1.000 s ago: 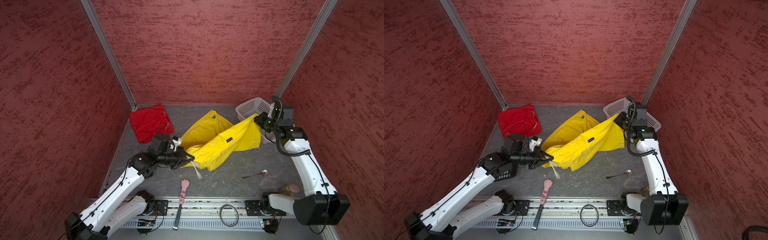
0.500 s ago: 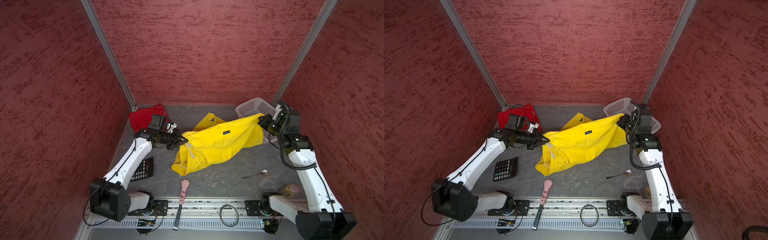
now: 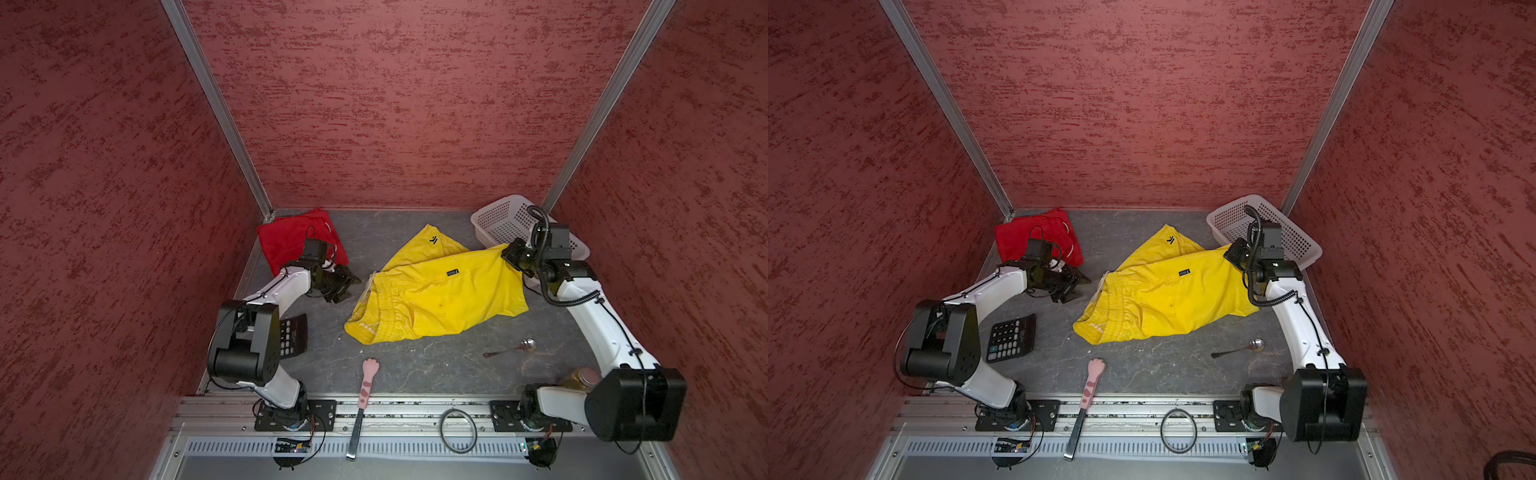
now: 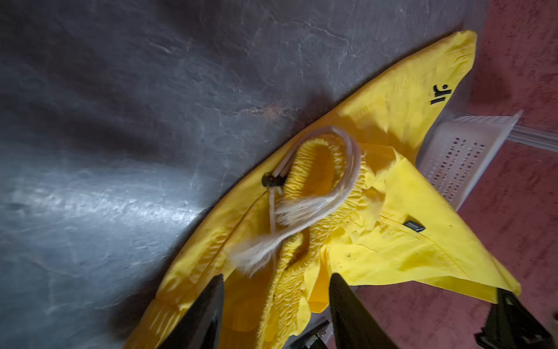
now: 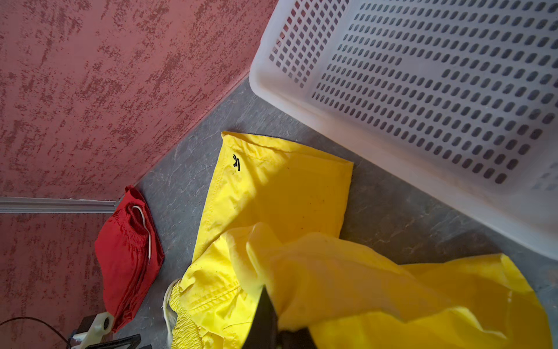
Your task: Fold and stack the shorts
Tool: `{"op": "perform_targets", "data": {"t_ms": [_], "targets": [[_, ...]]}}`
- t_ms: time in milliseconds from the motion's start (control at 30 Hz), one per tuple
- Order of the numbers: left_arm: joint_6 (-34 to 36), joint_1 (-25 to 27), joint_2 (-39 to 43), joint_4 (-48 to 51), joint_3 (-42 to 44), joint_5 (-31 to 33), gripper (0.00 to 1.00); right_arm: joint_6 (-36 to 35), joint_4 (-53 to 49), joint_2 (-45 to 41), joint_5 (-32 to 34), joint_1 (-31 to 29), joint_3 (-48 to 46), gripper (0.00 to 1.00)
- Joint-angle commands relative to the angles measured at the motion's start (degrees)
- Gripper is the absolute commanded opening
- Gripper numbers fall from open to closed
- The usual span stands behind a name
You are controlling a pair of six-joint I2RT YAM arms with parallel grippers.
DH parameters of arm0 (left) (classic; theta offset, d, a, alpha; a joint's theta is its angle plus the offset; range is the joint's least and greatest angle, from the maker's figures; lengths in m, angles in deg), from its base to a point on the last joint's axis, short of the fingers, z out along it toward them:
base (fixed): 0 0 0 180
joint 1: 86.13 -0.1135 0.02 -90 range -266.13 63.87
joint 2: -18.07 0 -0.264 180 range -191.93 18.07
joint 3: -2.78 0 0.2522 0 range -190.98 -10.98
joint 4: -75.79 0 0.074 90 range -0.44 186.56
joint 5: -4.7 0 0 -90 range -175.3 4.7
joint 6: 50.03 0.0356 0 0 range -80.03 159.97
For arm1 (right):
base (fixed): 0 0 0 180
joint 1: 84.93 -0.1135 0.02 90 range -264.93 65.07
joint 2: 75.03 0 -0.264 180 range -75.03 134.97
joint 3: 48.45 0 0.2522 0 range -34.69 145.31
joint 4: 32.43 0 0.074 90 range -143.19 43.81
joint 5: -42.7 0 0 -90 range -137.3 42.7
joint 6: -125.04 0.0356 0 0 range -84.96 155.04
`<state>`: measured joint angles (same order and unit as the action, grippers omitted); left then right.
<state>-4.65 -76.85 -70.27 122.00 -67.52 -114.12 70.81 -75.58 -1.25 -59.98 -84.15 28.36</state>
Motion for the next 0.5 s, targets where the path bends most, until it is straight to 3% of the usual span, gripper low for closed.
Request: {"op": "perform_targets", "data": {"t_ms": [0, 133, 233, 367, 467], "targets": [[0.3, 7.7, 5.6, 1.7, -3.5, 10.1, 0.48, 0.0, 2.6, 1.1, -1.2, 0.2, 1.7, 0.0], [-1.6, 11.5, 7.3, -3.2, -5.5, 10.3, 0.44, -0.1, 3.3, 2.2, -1.5, 0.3, 1.9, 0.0], [-2.0, 12.2, 2.9, -3.3, -7.8, 12.1, 0.49, 0.1, 3.6, 2.6, -2.1, 0.3, 1.7, 0.0], [-2.5, 13.1, -5.5, -4.8, -10.3, 9.0, 0.6, -0.3, 3.5, 2.6, -1.9, 0.3, 1.7, 0.0], [-2.2, 14.2, -9.6, -3.3, -12.3, 11.8, 0.63, -0.8, 3.1, 2.7, -1.6, 0.2, 1.8, 0.0]]}}
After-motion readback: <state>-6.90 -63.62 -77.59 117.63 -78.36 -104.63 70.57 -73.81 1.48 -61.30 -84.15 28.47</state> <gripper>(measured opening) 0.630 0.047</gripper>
